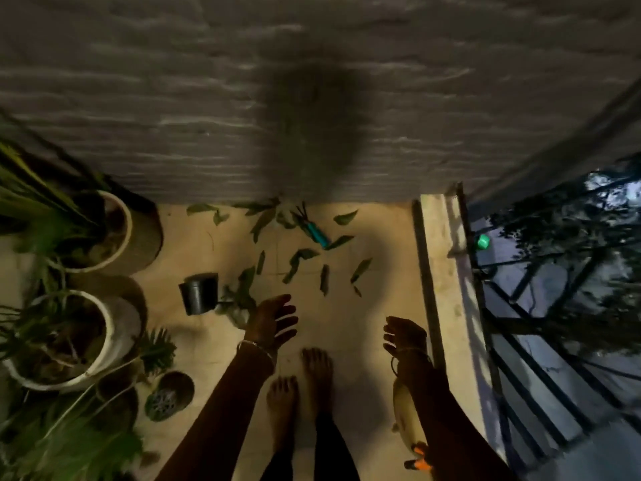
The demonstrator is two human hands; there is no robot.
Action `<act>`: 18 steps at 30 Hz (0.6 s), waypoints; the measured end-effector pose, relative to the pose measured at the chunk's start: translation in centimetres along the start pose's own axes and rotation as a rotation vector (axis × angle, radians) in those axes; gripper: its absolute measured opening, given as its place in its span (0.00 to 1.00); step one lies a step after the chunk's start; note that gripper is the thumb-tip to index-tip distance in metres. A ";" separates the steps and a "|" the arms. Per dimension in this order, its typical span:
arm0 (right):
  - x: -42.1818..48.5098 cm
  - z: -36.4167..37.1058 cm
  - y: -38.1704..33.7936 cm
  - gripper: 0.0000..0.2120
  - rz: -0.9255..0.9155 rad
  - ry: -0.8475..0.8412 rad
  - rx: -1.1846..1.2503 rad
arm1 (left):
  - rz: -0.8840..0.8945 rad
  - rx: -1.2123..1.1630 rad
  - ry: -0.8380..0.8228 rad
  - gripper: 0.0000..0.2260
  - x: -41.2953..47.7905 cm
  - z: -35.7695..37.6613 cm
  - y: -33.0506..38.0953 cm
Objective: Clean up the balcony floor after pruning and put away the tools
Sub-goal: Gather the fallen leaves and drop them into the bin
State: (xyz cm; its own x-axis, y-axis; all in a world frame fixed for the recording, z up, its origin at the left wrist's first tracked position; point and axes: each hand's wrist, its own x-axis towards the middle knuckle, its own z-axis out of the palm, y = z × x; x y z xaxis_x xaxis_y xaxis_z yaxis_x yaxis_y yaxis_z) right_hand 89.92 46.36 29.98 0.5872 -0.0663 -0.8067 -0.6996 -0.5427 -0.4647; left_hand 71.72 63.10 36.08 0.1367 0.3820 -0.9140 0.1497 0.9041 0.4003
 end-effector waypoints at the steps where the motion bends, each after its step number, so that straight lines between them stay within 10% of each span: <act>1: 2.8 0.8 0.9 0.06 -0.015 0.012 -0.067 | -0.013 -0.007 0.014 0.11 2.1 0.4 -0.8; 18: 40.6 14.9 14.9 0.15 -0.618 0.098 -0.923 | -0.087 0.101 -0.043 0.09 36.4 4.1 -16.0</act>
State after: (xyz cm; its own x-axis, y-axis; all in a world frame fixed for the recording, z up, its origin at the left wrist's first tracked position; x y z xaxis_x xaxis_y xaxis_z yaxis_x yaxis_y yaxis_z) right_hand 97.25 48.08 -15.12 0.7881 0.3867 -0.4790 0.2713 -0.9166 -0.2936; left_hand 78.32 61.78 -3.30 0.1602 0.2925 -0.9427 0.2600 0.9088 0.3262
